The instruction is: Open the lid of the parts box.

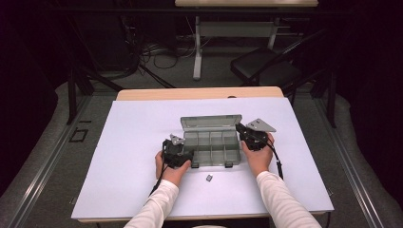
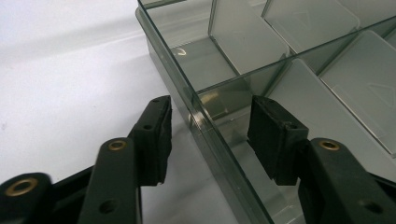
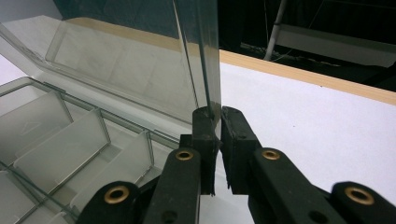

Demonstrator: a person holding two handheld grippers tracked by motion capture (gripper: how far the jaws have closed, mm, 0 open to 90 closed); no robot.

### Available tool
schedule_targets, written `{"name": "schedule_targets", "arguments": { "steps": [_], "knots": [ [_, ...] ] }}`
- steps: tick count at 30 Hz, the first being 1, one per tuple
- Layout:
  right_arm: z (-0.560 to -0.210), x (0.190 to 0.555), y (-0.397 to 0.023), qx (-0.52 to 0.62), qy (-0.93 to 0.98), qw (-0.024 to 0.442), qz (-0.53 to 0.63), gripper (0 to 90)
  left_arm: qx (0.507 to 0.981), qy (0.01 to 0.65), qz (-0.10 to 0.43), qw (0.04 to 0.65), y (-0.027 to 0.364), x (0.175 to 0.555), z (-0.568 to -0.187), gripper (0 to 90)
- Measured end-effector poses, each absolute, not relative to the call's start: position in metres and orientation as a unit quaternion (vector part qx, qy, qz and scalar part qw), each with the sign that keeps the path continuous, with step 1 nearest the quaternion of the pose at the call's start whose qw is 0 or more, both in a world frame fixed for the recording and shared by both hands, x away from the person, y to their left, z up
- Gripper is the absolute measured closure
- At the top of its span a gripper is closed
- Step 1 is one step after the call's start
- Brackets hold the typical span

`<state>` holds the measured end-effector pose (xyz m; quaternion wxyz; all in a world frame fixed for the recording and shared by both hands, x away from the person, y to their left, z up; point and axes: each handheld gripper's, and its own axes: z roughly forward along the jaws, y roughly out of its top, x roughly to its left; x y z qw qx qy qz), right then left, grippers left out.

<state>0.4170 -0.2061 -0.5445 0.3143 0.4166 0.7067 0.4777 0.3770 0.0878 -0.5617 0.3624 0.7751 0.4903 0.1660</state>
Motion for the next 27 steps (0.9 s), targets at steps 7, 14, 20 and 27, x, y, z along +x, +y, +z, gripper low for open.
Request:
{"name": "schedule_targets", "arguments": {
  "steps": [7, 14, 20, 27],
  "knots": [
    [-0.5446, 0.4168, -0.2062, 0.416, 0.707, 0.315, 0.477, 84.8, 0.778, 0.483, 0.161, 0.368, 0.0899, 0.3756, -0.5644, 55.7],
    [-0.5445, 0.4166, -0.206, 0.417, 0.707, 0.315, 0.476, 84.8, 0.778, 0.48, 0.168, 0.369, 0.0914, 0.3751, -0.5656, 59.1],
    [-0.5446, 0.4163, -0.206, 0.417, 0.707, 0.316, 0.476, 84.9, 0.783, 0.476, 0.168, 0.363, 0.0914, 0.3752, -0.5647, 59.6],
    [-0.5438, 0.4166, -0.2055, 0.421, 0.707, 0.314, 0.474, 85.1, 0.785, 0.475, 0.168, 0.36, 0.091, 0.3759, -0.5642, 59.9]
  ]
}}
